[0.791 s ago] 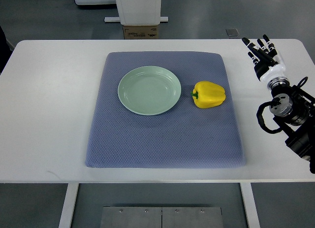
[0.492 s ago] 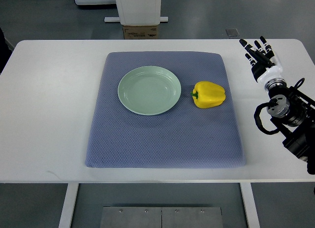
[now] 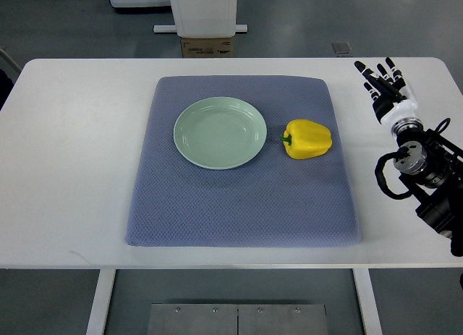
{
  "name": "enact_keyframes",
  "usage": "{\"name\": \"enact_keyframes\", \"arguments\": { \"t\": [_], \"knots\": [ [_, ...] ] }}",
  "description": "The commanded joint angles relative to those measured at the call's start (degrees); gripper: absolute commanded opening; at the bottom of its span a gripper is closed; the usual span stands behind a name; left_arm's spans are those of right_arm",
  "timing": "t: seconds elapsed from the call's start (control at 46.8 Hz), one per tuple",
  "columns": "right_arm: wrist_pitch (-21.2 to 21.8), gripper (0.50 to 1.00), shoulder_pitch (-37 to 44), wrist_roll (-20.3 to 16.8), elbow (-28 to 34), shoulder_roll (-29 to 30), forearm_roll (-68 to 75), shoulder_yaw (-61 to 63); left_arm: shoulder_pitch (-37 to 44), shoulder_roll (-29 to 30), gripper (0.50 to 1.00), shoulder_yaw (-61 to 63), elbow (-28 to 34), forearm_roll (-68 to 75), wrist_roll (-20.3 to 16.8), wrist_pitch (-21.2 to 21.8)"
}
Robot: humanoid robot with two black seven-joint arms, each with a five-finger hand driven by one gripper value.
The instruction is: Place yellow pepper on plate with right hand
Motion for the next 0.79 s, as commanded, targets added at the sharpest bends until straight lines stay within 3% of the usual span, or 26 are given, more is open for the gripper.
{"name": "enact_keyframes", "arguments": {
  "t": [0.0,0.428,0.556,0.77],
  "knots": [
    [0.1,1.000,0.3,-0.1,-0.3,-0.1,0.0,0.0,0.0,0.0,1.000,0.0,0.0,0.0,0.0,0.0],
    [2.0,1.000,-1.2,0.4,0.2,-0.9,0.1,0.3,0.0,0.0,1.000,0.0,0.0,0.0,0.0,0.0],
    [2.1,1.000,-1.5,3.0,0.7,-1.1,-0.1,-0.2,0.0,0.0,1.000,0.0,0.0,0.0,0.0,0.0],
    [2.1,1.000,-1.6,3.0,2.2,-2.1,-0.3,-2.3,0.0,0.0,1.000,0.0,0.0,0.0,0.0,0.0]
  ]
}}
